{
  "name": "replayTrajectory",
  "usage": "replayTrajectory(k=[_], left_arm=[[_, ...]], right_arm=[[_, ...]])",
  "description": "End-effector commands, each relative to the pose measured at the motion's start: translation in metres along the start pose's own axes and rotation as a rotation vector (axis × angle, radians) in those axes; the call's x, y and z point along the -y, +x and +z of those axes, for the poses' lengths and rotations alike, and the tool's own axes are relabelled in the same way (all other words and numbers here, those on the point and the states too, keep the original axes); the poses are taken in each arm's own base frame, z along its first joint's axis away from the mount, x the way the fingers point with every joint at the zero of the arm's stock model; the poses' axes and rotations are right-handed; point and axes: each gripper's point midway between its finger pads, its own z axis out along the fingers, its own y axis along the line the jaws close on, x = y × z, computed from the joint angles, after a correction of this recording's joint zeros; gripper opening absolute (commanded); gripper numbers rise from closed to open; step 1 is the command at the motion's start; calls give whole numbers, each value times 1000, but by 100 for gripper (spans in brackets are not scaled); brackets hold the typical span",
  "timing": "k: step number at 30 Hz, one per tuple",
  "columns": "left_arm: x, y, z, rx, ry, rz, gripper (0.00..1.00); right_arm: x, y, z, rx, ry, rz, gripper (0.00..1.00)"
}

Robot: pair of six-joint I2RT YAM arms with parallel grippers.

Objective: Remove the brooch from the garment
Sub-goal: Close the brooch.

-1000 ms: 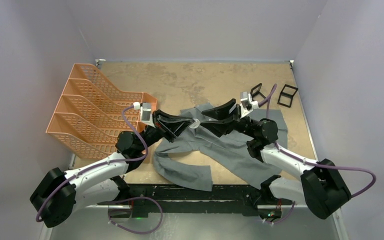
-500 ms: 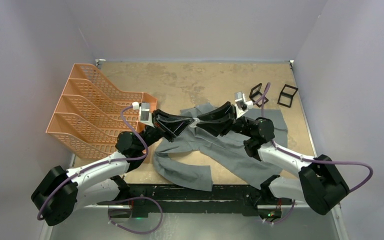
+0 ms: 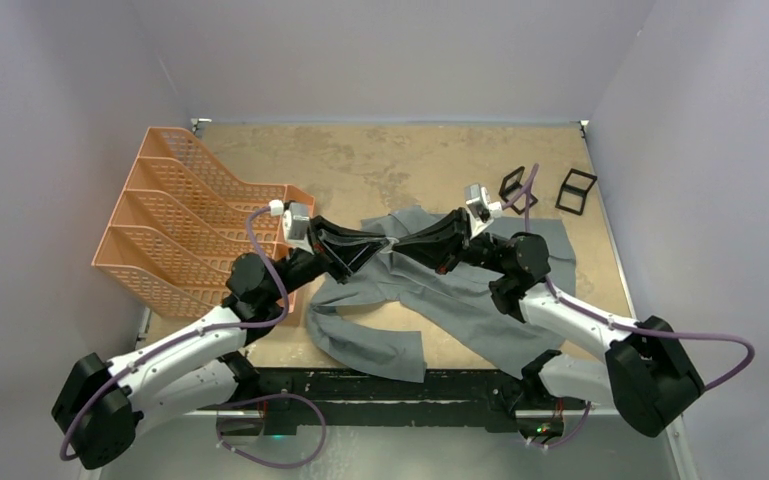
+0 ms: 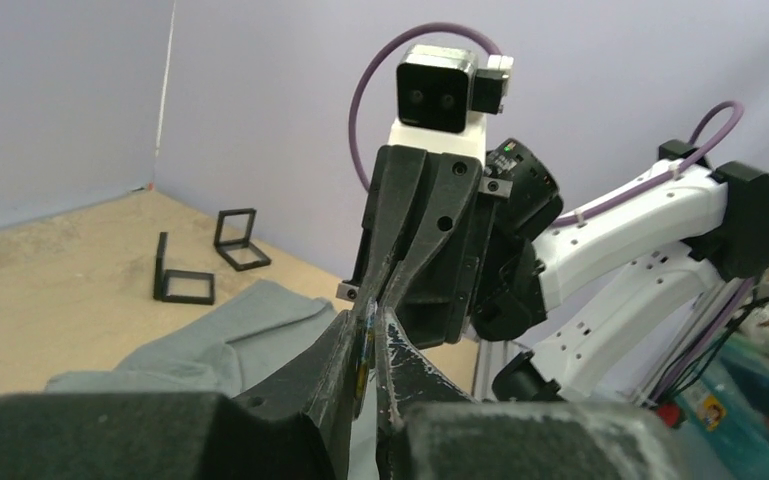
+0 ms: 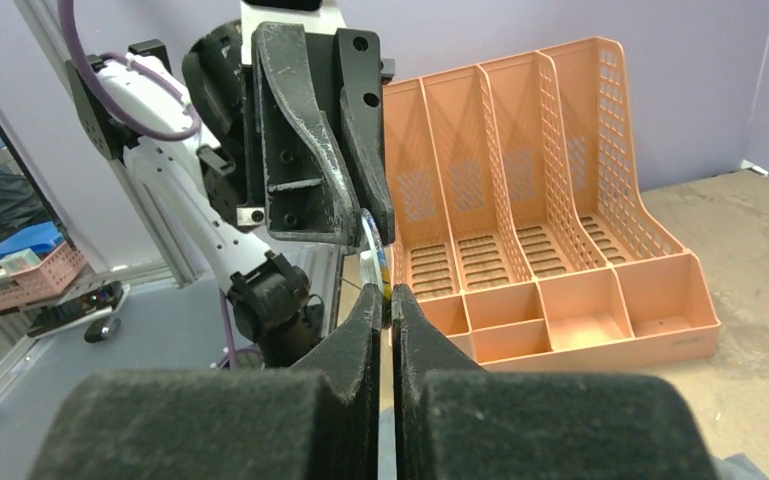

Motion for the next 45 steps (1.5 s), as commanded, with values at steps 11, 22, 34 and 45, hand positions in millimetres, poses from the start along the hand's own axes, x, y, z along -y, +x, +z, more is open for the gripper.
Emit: replayTrajectory(k=[11,22,34,45], left_arm=[[1,4,-3,-173,34,161,21],[11,15,-4,-226,125,192,10],[18,18,-5,-234,172,186,9],[16,30,-1,-271,200,161,9]], right_arm=[[-2,-6,3,-121,-9,-109,0],[2,-4,-6,-221,8,-117,0],[10,-7,-24,-273,40,-107,0],[9,-9,-24,-270,20,-113,0]])
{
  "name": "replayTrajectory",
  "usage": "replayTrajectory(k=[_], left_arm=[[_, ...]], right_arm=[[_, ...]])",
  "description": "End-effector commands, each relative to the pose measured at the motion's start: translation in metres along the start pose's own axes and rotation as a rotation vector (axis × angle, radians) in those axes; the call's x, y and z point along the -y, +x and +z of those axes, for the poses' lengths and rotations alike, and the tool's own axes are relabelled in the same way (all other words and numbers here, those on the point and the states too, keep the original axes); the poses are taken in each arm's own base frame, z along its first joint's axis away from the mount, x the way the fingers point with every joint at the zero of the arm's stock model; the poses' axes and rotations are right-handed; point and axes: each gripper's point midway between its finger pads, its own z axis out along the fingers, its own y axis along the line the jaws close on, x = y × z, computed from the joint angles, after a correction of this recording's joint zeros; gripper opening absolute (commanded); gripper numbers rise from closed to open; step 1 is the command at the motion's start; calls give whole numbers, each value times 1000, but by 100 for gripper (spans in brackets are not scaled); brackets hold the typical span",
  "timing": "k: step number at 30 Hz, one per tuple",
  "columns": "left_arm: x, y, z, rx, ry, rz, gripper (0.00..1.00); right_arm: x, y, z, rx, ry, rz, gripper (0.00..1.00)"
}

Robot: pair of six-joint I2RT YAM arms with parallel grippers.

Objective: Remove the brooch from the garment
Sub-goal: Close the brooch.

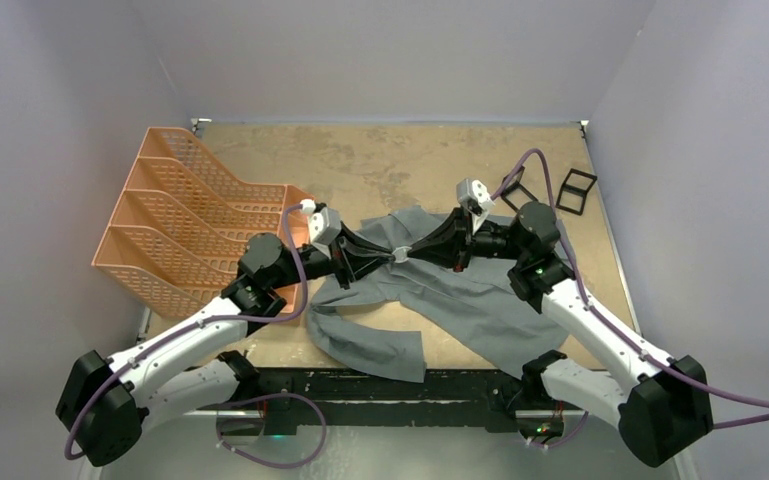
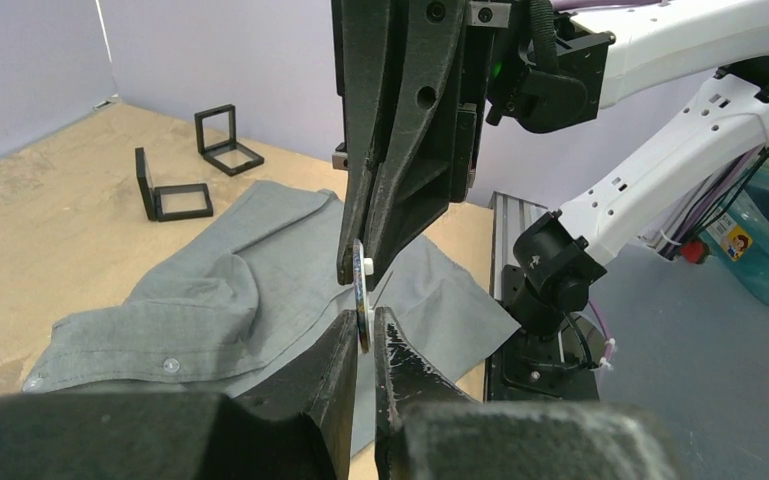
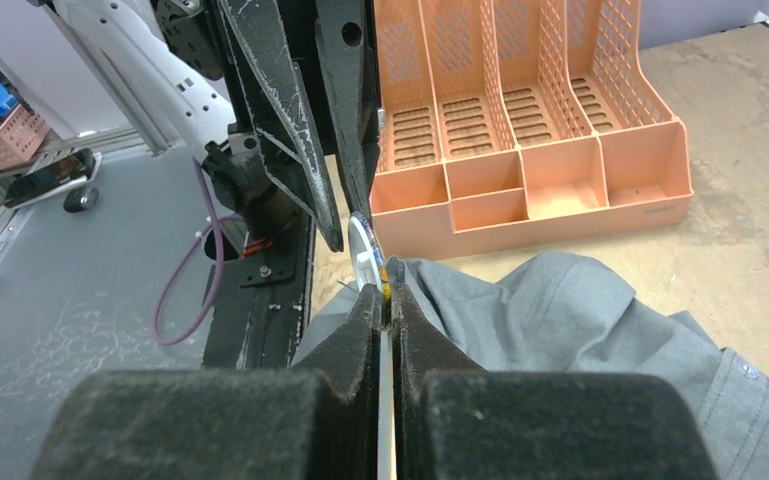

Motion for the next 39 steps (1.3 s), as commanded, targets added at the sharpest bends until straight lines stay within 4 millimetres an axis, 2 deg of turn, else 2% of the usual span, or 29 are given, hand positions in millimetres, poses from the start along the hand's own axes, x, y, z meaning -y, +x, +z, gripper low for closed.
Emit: replayTrajectory(k=[1,6,10,13,16,17,22,27,31,39], left_arm=[[16,-20,6,34,94,47,11],[11,-14,9,17,84,37,14],[7,-10,11,4,73,30,13],[7,-10,12,1,74,29,1],[4,-9,11,2,60,26,0],[3,-9,11,6,51,23,0],[-2,-16,5,67,-6,11,0],[7,-25,2,150,28,-27,0],[12,-29,2,171,55,-31,0],[26,-33,4,187,147,-38,0]], right_arm=[[2,-26,1,48,5,-83,0],[4,-26,3,67,-2,-68,0],[3,-29,4,75,-5,-71,0],[3,-27,4,72,-11,-68,0],[2,-24,4,67,-15,-64,0],[2,-23,4,65,-16,-63,2],[-4,-12,-1,53,-26,-63,25],[-14,-10,-6,74,-38,-96,43],[-21,-14,-8,110,-45,-121,49],[-29,-30,-7,166,-93,-134,51]])
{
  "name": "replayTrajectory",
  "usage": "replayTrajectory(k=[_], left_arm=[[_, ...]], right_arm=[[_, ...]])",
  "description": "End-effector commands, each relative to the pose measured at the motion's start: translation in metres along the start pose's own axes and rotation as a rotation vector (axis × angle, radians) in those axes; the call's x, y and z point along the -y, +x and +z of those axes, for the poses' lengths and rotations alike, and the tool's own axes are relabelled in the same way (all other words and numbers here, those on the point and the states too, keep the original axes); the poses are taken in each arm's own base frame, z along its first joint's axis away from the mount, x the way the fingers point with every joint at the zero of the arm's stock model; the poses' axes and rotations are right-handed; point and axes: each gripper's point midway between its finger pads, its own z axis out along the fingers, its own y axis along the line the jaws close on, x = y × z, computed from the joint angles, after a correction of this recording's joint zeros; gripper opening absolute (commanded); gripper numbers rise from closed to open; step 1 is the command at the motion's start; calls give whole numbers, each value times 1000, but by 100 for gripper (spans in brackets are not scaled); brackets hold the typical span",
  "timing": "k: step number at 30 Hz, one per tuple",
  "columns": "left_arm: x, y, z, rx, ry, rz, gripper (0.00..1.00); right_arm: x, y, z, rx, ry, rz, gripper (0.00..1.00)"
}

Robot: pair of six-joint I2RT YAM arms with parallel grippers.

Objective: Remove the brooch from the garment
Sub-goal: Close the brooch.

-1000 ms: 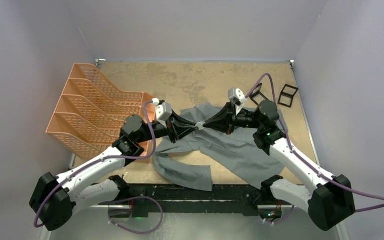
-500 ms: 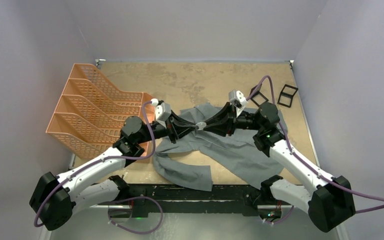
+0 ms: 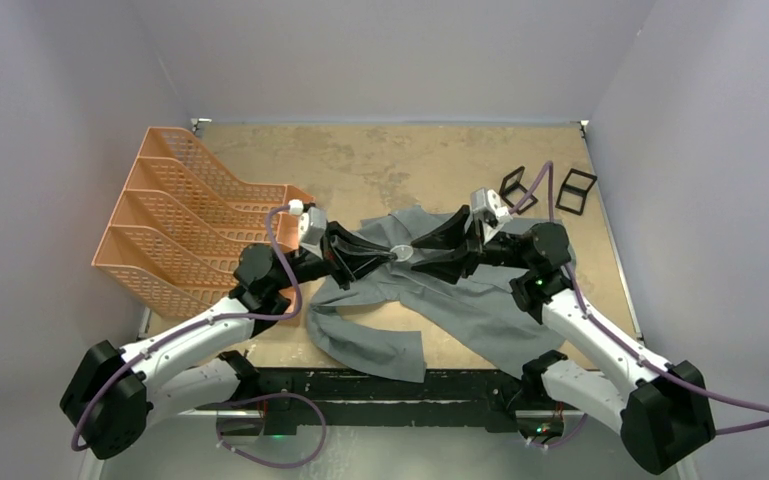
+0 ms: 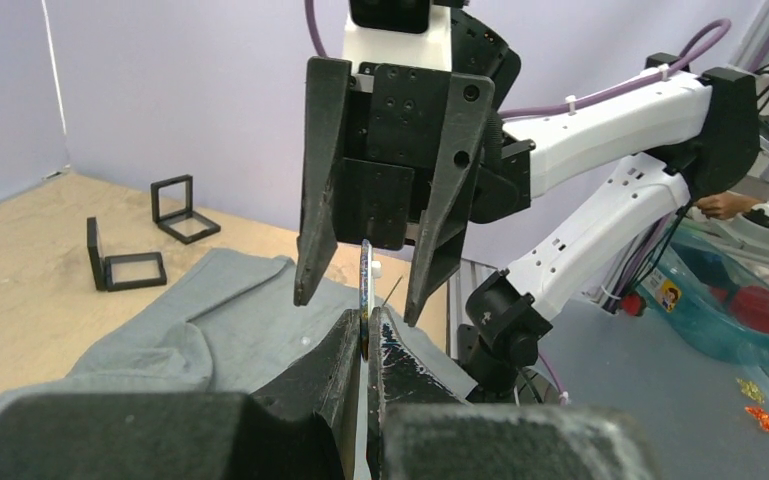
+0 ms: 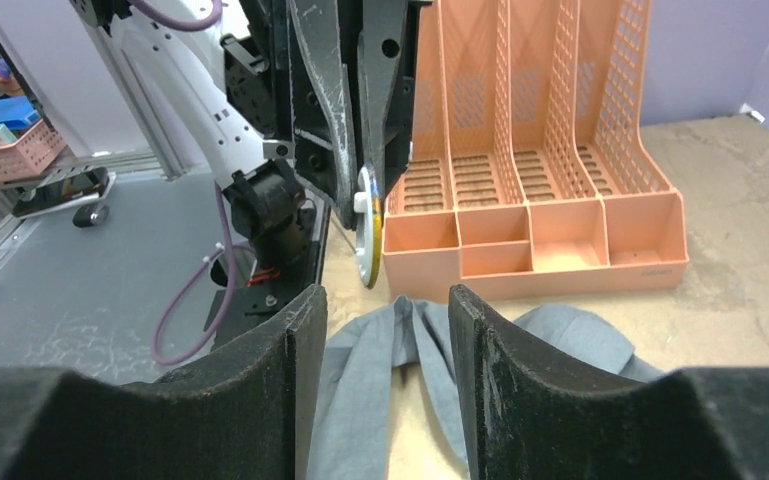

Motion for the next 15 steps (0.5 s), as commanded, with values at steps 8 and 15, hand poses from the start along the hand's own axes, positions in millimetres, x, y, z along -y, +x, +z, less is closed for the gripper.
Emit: replayTrajectory(k=[8,15], left_arm=[[21,-7,6,22,129,-1,0],[29,-11,5,34,167,-5,0]], right_arm=[[-18,-28,3,86,-84,-65,51],[-19,-23,4,64,-111,-58,49]])
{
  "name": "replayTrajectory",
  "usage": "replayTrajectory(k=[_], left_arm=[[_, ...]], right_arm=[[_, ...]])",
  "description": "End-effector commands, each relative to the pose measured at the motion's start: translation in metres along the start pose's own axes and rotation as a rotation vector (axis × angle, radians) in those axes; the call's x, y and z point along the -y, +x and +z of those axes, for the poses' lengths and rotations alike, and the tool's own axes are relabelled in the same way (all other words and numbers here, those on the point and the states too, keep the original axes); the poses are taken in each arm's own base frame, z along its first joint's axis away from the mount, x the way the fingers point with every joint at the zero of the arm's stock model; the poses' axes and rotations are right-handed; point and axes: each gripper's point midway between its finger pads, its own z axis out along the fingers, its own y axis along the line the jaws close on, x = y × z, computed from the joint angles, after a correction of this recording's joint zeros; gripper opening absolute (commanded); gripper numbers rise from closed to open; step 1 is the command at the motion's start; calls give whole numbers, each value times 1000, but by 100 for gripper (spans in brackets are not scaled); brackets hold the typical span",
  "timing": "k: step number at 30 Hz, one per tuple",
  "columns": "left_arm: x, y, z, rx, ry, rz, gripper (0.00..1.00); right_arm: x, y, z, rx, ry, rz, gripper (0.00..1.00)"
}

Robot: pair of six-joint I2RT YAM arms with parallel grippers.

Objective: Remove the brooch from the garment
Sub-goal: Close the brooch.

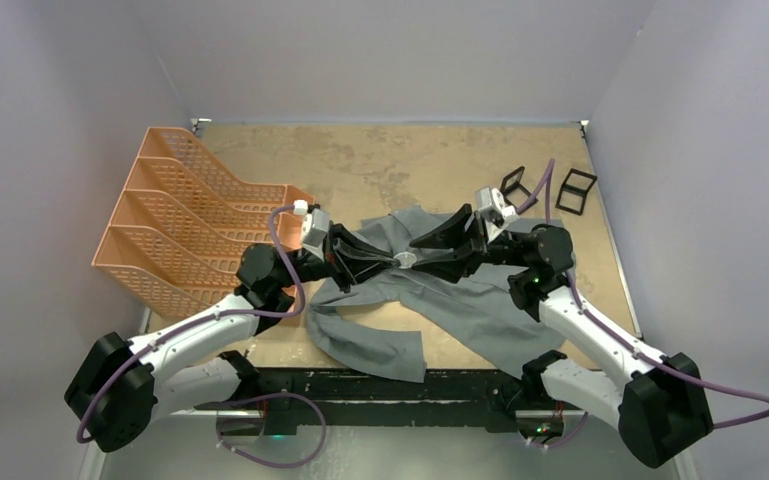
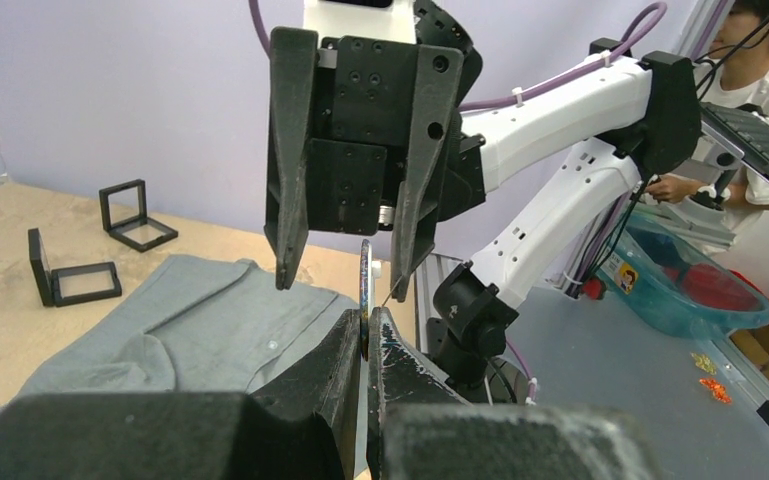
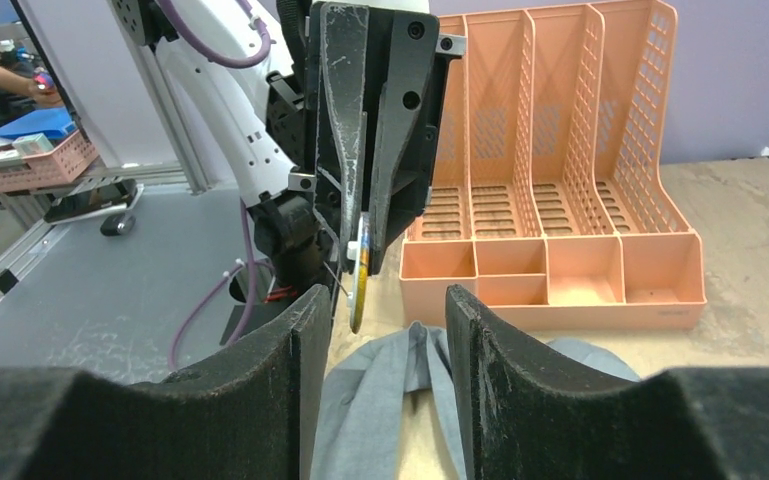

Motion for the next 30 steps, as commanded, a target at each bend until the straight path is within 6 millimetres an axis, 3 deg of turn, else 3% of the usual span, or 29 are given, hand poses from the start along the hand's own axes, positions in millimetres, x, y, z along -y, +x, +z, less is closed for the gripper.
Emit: replayTrajectory(k=[1,30], left_arm=[[17,-15,4,40,78,24,0],[29,-17,6,28,152,15,0]], right_arm=[[-9,-5,1,3,-52,-40,49],[-20,2,4,-20,-98,-47,48]])
